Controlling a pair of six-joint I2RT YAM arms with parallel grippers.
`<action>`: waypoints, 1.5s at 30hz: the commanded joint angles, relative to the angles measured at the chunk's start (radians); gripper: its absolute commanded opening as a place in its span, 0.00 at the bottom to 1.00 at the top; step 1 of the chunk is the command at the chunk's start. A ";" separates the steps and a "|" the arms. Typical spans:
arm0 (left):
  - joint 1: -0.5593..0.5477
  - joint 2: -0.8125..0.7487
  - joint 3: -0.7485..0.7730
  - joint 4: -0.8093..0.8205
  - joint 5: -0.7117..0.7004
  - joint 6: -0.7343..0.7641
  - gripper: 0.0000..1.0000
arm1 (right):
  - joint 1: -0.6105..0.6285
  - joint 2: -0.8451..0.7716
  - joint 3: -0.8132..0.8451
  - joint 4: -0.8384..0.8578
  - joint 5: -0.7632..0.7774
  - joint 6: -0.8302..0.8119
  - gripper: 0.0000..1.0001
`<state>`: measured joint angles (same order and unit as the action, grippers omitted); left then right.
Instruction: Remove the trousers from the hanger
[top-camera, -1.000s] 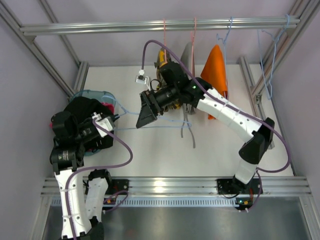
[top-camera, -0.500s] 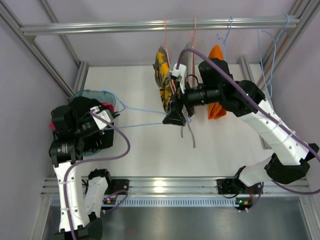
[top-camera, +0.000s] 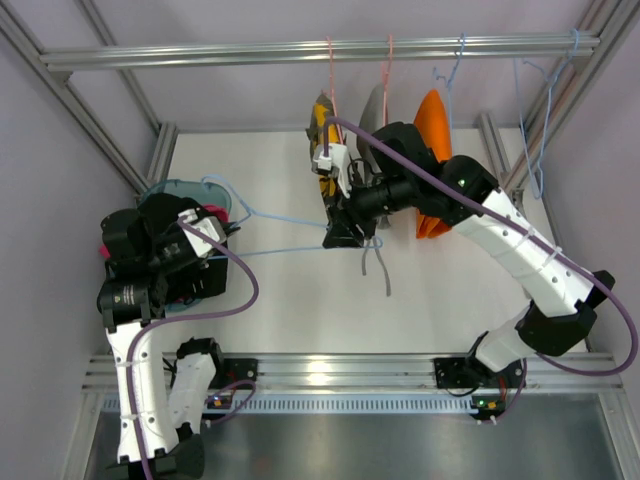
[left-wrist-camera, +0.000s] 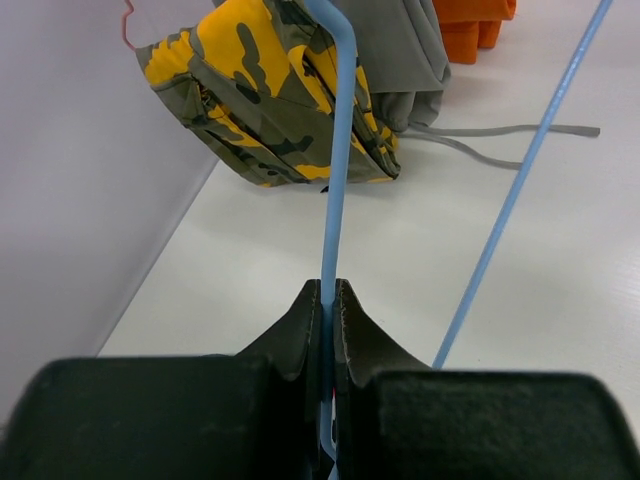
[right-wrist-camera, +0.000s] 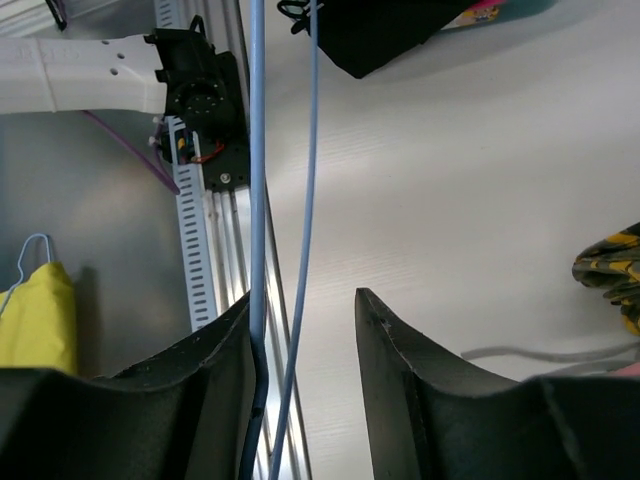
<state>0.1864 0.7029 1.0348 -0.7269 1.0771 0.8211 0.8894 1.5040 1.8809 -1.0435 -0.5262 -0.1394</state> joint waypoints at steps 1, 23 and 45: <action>-0.005 -0.016 0.022 0.038 0.050 -0.004 0.00 | 0.020 0.001 0.058 -0.006 -0.006 -0.028 0.00; -0.005 0.141 0.274 0.200 0.052 -0.712 0.80 | -0.112 -0.249 -0.103 0.135 -0.093 0.113 0.00; -0.014 0.168 0.197 0.581 -0.039 -1.051 0.83 | -0.562 -0.536 -0.141 0.410 -0.274 0.448 0.00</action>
<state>0.1799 0.8650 1.2259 -0.2150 1.0382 -0.2085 0.3923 1.0435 1.7405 -0.7547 -0.7380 0.2276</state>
